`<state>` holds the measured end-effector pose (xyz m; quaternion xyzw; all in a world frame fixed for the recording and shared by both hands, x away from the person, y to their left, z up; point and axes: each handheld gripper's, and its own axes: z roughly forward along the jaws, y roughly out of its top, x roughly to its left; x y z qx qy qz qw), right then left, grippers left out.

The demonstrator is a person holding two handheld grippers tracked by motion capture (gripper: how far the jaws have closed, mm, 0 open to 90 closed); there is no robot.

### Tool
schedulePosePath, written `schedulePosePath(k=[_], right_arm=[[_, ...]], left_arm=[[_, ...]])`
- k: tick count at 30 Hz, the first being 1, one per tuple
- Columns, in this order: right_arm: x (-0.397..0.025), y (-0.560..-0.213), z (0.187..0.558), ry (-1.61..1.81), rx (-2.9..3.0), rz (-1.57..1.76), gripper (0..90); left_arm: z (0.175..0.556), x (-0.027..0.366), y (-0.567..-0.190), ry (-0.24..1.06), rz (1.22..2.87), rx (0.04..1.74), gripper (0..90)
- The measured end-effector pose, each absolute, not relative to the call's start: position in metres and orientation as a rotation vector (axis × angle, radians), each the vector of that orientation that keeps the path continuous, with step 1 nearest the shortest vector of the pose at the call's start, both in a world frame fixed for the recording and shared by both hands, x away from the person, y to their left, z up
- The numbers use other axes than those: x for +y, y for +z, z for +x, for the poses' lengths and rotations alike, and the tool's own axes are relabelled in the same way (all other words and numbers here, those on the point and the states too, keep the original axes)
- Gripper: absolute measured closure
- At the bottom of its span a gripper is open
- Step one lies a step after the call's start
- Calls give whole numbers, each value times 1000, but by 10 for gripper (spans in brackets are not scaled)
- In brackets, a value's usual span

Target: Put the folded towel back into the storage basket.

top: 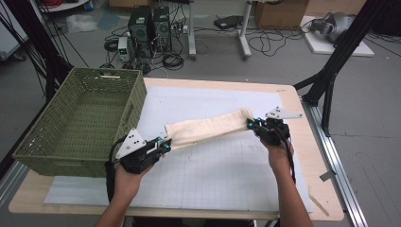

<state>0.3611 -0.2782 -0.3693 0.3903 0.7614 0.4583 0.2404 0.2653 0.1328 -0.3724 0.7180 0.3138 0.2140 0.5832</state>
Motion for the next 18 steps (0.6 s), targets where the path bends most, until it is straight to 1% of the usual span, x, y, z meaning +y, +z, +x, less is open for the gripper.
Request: schedulePosePath(k=[6, 18], right_arm=[[-264, -354, 377, 1258, 2087, 1019, 829], [-219, -328, 409, 1278, 2112, 912, 829]], left_arm=[[259, 142, -362, 539, 1656, 732, 838], [249, 168, -347, 602, 1592, 761, 838]])
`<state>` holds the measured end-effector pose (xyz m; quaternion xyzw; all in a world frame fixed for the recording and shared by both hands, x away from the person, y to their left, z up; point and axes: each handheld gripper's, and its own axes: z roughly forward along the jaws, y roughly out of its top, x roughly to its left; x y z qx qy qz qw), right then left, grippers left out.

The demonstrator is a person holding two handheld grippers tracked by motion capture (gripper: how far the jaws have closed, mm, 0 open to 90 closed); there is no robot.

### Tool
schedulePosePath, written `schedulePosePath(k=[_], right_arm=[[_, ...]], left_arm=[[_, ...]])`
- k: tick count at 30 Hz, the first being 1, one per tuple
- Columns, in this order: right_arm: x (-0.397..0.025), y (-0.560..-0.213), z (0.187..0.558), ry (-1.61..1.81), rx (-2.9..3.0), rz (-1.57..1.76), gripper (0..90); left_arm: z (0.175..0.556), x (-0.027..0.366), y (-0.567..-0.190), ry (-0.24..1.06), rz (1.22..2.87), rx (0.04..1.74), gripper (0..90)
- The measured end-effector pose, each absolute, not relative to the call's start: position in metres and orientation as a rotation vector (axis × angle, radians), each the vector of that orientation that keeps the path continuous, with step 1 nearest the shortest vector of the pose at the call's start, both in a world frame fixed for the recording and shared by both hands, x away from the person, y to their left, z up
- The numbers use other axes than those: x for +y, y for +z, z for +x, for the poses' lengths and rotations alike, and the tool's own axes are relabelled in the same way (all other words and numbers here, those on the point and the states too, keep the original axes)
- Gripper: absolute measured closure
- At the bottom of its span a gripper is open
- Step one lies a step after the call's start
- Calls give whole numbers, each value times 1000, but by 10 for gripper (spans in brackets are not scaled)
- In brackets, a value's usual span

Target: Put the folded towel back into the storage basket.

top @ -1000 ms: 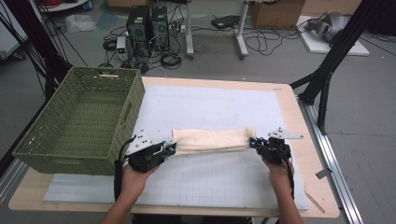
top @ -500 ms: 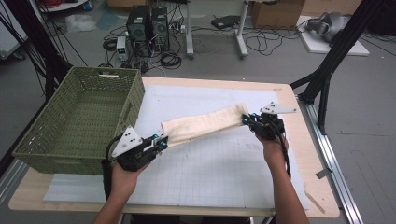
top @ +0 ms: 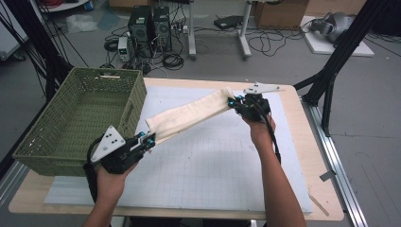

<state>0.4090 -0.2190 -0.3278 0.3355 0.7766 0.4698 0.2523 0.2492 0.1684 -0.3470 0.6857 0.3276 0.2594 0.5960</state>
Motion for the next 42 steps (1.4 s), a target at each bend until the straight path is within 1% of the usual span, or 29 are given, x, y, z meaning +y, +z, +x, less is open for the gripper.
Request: schedulePosePath(k=[9, 23, 27, 42], right_arm=[[-185, -312, 433, 1292, 2137, 874, 829], [-119, -289, 461, 1342, 2137, 755, 829], [-95, -284, 470, 1354, 2153, 720, 829], [6, -269, 497, 1346, 2244, 566, 830]], left_arm=[[243, 185, -343, 652, 1585, 773, 841], [232, 221, -331, 739, 1503, 830, 841], [222, 229, -331, 782, 1517, 842, 841], [207, 279, -330, 871, 1433, 966, 842]])
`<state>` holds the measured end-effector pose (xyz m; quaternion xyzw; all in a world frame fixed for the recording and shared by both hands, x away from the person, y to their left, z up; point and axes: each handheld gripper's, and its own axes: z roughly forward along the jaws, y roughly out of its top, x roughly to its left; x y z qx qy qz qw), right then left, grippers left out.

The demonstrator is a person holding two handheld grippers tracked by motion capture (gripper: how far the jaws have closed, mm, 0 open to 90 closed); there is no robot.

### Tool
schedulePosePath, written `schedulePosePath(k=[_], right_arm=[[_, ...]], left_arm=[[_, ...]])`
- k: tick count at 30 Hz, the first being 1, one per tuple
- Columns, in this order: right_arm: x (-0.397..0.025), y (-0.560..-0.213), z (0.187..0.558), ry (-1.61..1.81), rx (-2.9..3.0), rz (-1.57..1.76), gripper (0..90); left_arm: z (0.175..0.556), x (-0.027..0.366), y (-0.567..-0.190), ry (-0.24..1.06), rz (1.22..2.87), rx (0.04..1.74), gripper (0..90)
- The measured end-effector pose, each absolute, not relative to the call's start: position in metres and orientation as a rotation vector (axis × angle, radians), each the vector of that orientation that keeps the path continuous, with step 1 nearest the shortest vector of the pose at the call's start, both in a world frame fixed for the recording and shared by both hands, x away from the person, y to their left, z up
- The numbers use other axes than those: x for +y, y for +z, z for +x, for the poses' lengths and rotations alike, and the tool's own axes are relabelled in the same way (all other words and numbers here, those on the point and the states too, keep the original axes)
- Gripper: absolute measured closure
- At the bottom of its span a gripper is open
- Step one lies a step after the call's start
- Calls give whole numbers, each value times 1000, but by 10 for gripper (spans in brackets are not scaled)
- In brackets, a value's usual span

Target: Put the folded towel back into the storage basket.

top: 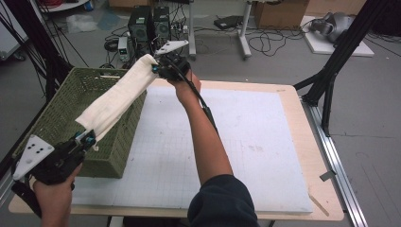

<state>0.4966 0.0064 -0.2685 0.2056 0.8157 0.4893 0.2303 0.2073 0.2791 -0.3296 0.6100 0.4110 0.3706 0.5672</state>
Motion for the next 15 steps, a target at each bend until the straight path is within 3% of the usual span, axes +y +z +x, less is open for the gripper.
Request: schedulePosePath(k=[15], right_arm=[[85, -271, 516, 1310, 2327, 493, 828]], left_arm=[[202, 310, -337, 894, 1389, 1078, 841]])
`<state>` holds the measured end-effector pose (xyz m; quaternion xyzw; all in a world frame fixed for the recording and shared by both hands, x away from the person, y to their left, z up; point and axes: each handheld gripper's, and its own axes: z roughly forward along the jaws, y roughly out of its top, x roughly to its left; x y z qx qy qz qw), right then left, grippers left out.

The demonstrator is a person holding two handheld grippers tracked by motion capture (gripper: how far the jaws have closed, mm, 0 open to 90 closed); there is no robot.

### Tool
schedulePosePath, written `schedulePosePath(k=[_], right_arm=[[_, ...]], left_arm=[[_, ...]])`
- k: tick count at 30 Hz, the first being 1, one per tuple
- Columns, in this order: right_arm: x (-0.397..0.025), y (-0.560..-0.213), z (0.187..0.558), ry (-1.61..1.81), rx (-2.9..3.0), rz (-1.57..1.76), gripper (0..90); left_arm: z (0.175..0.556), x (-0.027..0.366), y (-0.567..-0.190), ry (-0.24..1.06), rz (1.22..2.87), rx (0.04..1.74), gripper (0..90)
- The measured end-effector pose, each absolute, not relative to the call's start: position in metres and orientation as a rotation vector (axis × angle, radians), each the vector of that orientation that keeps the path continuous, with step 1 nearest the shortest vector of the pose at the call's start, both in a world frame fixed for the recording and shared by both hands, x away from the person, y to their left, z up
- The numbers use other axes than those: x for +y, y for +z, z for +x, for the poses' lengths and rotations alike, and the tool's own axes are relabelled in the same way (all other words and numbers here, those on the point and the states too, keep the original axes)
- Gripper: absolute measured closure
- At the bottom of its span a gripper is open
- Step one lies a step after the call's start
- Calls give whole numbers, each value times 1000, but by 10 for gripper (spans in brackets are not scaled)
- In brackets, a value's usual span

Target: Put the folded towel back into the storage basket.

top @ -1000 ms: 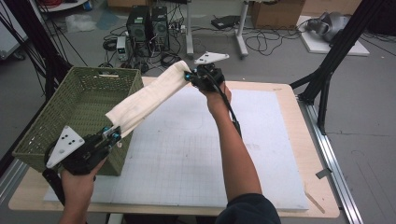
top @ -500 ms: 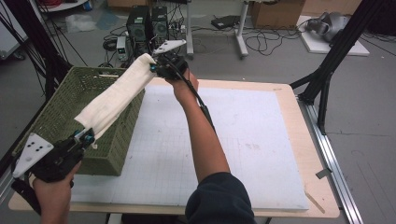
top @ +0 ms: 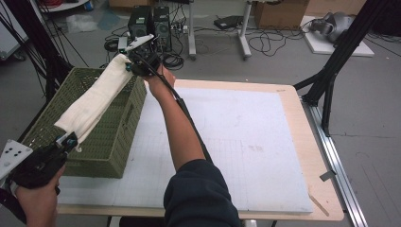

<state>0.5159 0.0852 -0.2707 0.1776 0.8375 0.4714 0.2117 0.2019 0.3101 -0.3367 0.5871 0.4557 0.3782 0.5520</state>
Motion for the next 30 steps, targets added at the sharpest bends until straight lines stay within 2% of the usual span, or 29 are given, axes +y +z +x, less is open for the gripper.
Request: schedulePosePath(k=[10, 11, 12, 13, 14, 17, 25, 28, 30], right_arm=[[127, -277, 523, 1299, 2367, 471, 820], [131, -277, 522, 1297, 2360, 470, 796], [134, -278, 521, 1298, 2344, 473, 738], [137, -279, 520, 1294, 2332, 480, 649], [138, -280, 520, 1296, 2327, 488, 610], [139, -283, 518, 1266, 2338, 466, 571], [109, -273, 516, 1313, 2362, 495, 488], [91, -272, 513, 1339, 2377, 517, 419], [80, -273, 512, 1401, 2406, 558, 327]], left_arm=[[201, 324, -339, 894, 1399, 1169, 821], [203, 326, -339, 889, 1396, 1198, 768], [204, 327, -340, 895, 1385, 1233, 657], [205, 329, -340, 895, 1362, 1263, 500], [205, 330, -341, 886, 1343, 1275, 414], [205, 332, -340, 896, 1317, 1282, 347], [209, 324, -340, 857, 1305, 1242, 292], [212, 319, -339, 830, 1305, 1223, 240], [214, 315, -338, 788, 1316, 1230, 215]])
